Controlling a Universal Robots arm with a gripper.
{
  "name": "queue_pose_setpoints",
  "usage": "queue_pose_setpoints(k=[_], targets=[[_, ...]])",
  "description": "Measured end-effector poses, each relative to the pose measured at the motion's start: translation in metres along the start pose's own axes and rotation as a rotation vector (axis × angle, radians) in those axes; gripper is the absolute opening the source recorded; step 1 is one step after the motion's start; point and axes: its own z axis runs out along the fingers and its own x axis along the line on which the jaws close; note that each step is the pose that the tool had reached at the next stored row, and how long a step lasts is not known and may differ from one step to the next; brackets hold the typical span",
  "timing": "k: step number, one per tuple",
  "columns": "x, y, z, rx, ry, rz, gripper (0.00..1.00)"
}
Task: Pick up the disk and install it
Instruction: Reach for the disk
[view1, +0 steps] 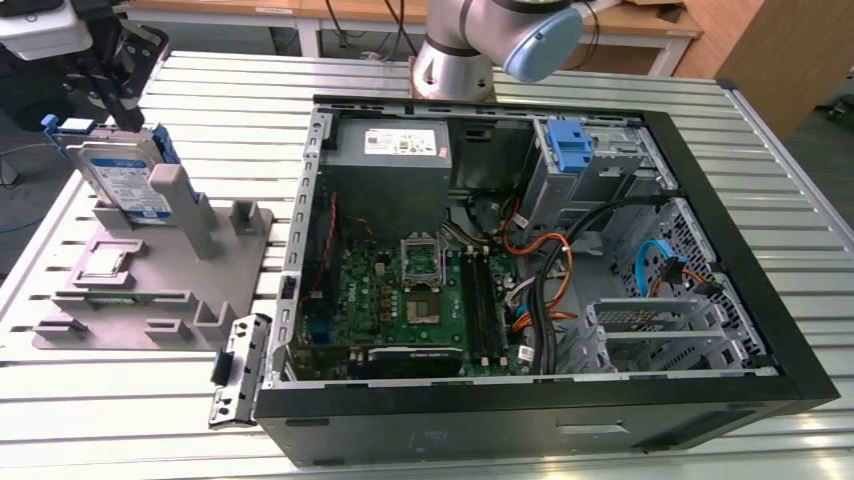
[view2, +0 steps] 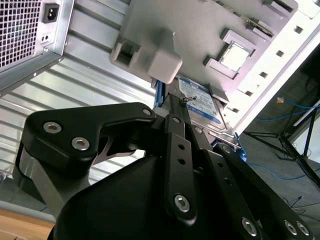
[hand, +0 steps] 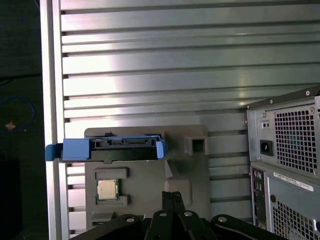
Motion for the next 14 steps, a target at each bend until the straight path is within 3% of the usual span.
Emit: queue_pose_setpoints(k=[14], targets=[[0.0341, 0.0136, 0.0106, 0.0000, -0.0001, 0.001, 0.11]])
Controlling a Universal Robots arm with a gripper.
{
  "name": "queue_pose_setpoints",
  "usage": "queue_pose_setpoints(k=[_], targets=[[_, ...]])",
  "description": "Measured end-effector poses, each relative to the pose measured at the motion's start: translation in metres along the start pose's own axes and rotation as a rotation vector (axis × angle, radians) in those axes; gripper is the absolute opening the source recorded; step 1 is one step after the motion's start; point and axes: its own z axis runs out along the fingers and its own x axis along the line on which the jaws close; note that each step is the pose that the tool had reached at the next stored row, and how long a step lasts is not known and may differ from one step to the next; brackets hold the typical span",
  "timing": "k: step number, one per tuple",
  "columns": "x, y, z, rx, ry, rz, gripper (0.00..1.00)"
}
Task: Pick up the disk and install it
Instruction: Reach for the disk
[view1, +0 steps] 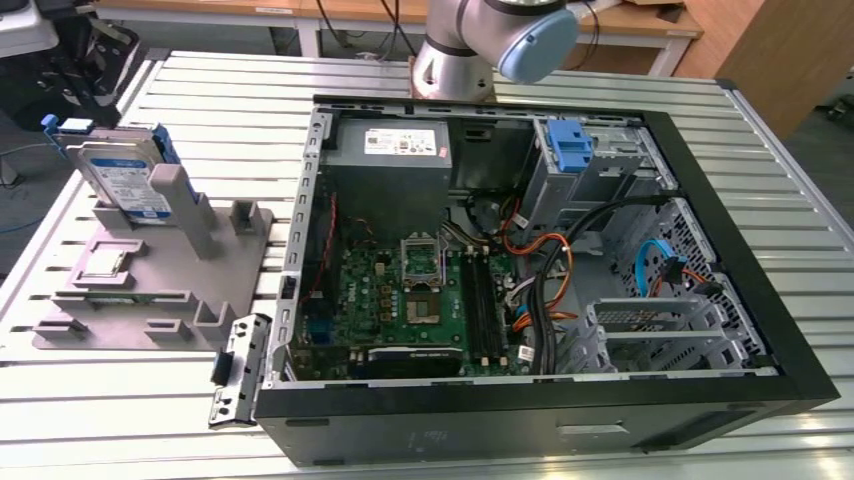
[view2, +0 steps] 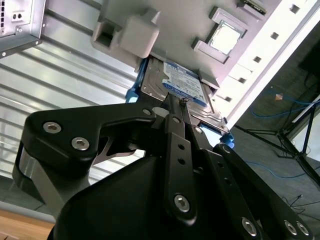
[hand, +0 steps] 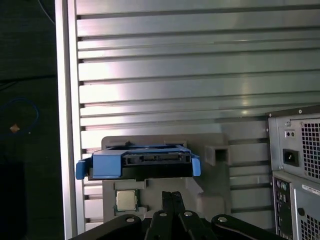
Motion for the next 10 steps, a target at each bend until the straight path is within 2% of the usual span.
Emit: queue_pose_setpoints(k=[9, 10], targets=[[0.0170, 0.0094, 0.0065, 0.0000, 0.0000, 0.000, 0.11], [0.0248, 0.0176, 0.0097, 0.0000, 0.0000, 0.000, 0.11]])
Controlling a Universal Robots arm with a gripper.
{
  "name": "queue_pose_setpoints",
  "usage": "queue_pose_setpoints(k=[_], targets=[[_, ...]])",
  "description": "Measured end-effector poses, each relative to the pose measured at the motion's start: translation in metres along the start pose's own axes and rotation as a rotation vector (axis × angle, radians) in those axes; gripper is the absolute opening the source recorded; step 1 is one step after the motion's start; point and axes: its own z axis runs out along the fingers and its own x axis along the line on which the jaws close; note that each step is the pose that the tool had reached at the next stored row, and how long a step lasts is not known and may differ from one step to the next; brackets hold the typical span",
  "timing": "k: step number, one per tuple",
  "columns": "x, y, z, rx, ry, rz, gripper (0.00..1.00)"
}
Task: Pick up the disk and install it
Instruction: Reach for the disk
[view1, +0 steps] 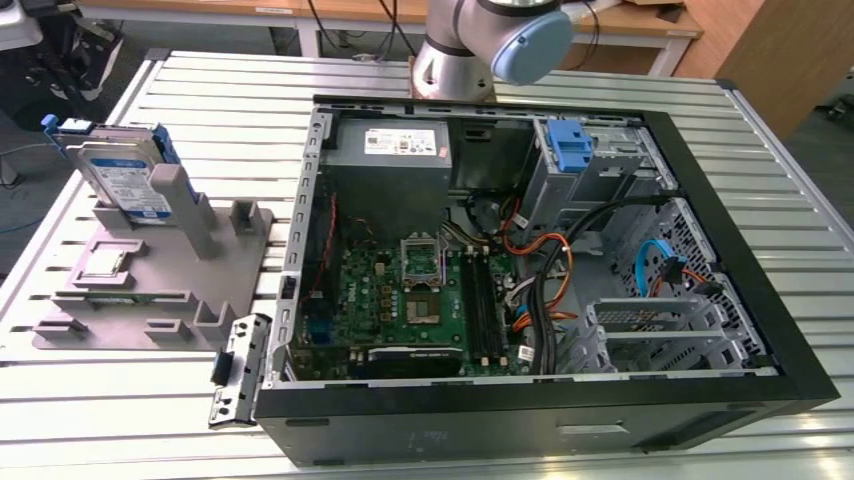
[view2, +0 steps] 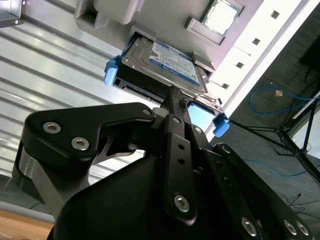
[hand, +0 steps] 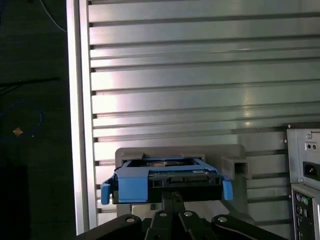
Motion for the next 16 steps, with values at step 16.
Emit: queue_pose_setpoints(k=[16], targets=[[0.0032, 0.0036, 0.0105, 0.0002, 0.0004, 0.000, 0.11]])
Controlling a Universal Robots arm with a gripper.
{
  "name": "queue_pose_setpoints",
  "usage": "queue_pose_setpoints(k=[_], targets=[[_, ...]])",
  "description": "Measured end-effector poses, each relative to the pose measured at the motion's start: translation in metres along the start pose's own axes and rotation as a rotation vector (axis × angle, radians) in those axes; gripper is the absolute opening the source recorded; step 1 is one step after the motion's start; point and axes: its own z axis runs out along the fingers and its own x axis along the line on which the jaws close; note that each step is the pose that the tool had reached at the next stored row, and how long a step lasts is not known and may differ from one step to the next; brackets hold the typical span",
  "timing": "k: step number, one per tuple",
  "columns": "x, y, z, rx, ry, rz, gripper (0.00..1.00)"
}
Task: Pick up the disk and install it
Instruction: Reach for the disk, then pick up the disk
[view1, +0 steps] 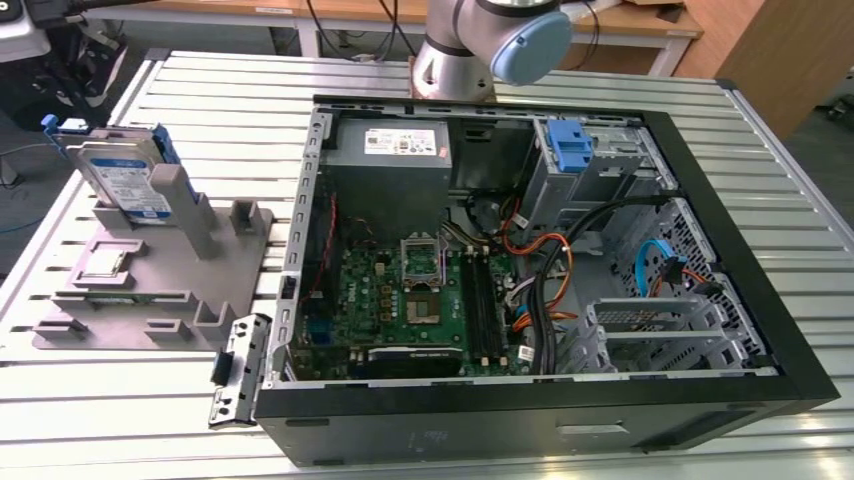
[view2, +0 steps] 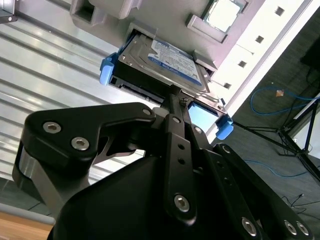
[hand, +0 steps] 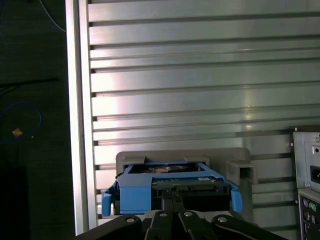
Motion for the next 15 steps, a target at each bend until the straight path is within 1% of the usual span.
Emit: queue_pose_setpoints(k=[15], targets=[[-0.0001, -0.0006, -0.0009, 0.0002, 0.0003, -0.001, 0.11]])
